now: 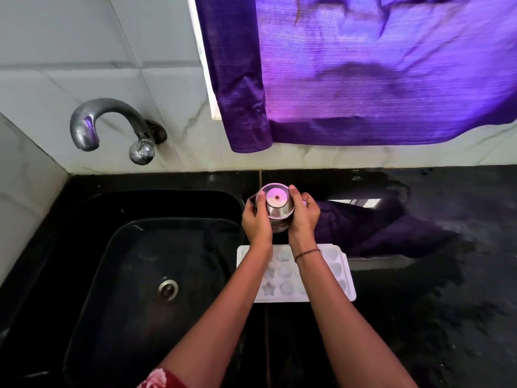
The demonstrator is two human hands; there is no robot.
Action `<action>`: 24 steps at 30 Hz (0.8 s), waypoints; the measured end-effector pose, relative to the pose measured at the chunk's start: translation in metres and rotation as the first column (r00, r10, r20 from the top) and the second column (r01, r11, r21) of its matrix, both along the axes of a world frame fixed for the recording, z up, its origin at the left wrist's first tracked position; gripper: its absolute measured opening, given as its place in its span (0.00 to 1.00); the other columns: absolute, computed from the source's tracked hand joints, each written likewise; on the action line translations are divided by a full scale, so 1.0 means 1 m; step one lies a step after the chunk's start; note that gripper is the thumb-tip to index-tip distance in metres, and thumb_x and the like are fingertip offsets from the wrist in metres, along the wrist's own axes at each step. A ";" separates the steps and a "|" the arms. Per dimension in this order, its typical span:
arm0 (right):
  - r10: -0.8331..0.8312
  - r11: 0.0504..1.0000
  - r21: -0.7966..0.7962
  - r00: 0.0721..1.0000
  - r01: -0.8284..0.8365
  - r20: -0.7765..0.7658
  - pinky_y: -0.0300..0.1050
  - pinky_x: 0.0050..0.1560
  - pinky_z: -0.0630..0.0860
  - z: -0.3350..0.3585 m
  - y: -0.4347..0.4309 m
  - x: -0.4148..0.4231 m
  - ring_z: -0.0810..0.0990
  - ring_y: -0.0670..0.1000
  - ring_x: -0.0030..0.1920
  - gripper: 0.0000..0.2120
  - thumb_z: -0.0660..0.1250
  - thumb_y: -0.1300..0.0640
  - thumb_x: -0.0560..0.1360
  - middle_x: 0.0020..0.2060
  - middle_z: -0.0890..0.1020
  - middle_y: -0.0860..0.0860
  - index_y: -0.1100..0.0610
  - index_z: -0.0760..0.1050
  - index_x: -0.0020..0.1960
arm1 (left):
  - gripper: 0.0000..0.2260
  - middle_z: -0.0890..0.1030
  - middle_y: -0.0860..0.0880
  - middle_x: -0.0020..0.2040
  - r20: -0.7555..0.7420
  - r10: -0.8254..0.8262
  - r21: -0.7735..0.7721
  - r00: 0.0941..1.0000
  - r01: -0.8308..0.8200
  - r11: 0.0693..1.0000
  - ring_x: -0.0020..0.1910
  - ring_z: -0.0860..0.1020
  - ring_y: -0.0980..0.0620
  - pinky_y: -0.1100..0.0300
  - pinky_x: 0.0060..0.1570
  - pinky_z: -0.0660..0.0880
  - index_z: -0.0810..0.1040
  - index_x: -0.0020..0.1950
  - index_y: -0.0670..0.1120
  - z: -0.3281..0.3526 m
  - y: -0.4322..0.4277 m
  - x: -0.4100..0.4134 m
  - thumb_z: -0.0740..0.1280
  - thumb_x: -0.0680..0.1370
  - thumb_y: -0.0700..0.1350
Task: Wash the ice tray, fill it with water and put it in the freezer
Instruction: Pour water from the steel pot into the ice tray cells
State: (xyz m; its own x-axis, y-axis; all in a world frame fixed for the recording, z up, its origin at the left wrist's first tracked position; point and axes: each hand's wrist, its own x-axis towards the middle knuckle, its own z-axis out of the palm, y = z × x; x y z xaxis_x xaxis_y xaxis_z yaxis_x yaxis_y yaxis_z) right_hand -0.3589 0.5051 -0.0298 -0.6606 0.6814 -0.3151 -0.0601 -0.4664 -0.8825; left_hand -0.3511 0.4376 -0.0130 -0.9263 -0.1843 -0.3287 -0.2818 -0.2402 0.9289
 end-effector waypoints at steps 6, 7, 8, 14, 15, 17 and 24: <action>-0.013 0.999 -0.046 0.999 0.010 -0.049 0.38 0.32 0.73 0.013 -0.008 0.028 0.72 0.46 0.28 0.21 0.72 0.62 0.71 0.23 0.73 0.46 0.53 0.61 0.29 | 0.06 0.82 0.48 0.49 -0.050 -0.026 -0.009 0.998 0.026 1.000 0.49 0.80 0.52 0.61 0.47 0.76 0.79 0.49 0.49 0.004 -0.018 0.022 0.65 0.78 0.49; -0.012 0.999 -0.042 0.999 0.010 -0.049 0.39 0.33 0.73 0.014 -0.009 0.033 0.72 0.46 0.29 0.21 0.72 0.62 0.71 0.24 0.72 0.47 0.53 0.62 0.29 | 0.06 0.82 0.48 0.49 -0.063 -0.036 -0.006 0.997 0.036 0.999 0.49 0.80 0.52 0.63 0.46 0.76 0.80 0.50 0.48 0.004 -0.022 0.026 0.65 0.78 0.48; -0.015 0.999 -0.034 0.999 0.014 -0.044 0.39 0.34 0.72 0.015 -0.009 0.039 0.71 0.47 0.30 0.21 0.73 0.62 0.70 0.24 0.72 0.47 0.53 0.62 0.29 | 0.07 0.82 0.48 0.49 -0.075 -0.050 0.000 0.996 0.050 0.999 0.49 0.79 0.53 0.63 0.46 0.75 0.81 0.51 0.46 0.005 -0.027 0.030 0.65 0.78 0.47; -0.013 0.999 0.042 1.000 0.014 -0.020 0.36 0.31 0.65 0.021 -0.003 0.066 0.63 0.44 0.28 0.24 0.73 0.62 0.70 0.23 0.64 0.46 0.52 0.59 0.28 | 0.12 0.83 0.50 0.49 -0.123 -0.088 -0.141 0.988 0.070 0.987 0.51 0.80 0.55 0.61 0.51 0.75 0.80 0.55 0.46 -0.013 -0.063 0.047 0.59 0.81 0.48; -0.013 0.999 0.053 1.000 0.014 -0.014 0.36 0.31 0.64 0.022 -0.002 0.069 0.62 0.44 0.28 0.24 0.73 0.62 0.70 0.23 0.64 0.46 0.52 0.59 0.28 | 0.11 0.83 0.51 0.48 -0.118 -0.083 -0.224 0.989 0.055 0.973 0.51 0.80 0.54 0.59 0.51 0.75 0.80 0.54 0.47 -0.021 -0.071 0.047 0.60 0.81 0.48; -0.011 0.997 0.079 1.000 0.012 -0.006 0.35 0.30 0.64 0.023 -0.001 0.074 0.61 0.44 0.28 0.24 0.73 0.62 0.70 0.22 0.63 0.45 0.53 0.58 0.28 | 0.08 0.82 0.50 0.49 -0.077 -0.078 -0.378 0.994 0.044 0.925 0.48 0.80 0.53 0.61 0.47 0.74 0.80 0.54 0.48 -0.033 -0.085 0.050 0.62 0.80 0.46; -0.005 0.988 0.152 0.999 -0.002 0.046 0.38 0.31 0.63 0.027 -0.004 0.081 0.61 0.45 0.28 0.24 0.73 0.61 0.70 0.22 0.63 0.45 0.53 0.59 0.27 | 0.09 0.81 0.51 0.44 0.120 -0.115 -0.502 0.986 0.160 0.850 0.42 0.79 0.53 0.61 0.40 0.74 0.79 0.56 0.46 -0.061 -0.106 0.066 0.66 0.77 0.46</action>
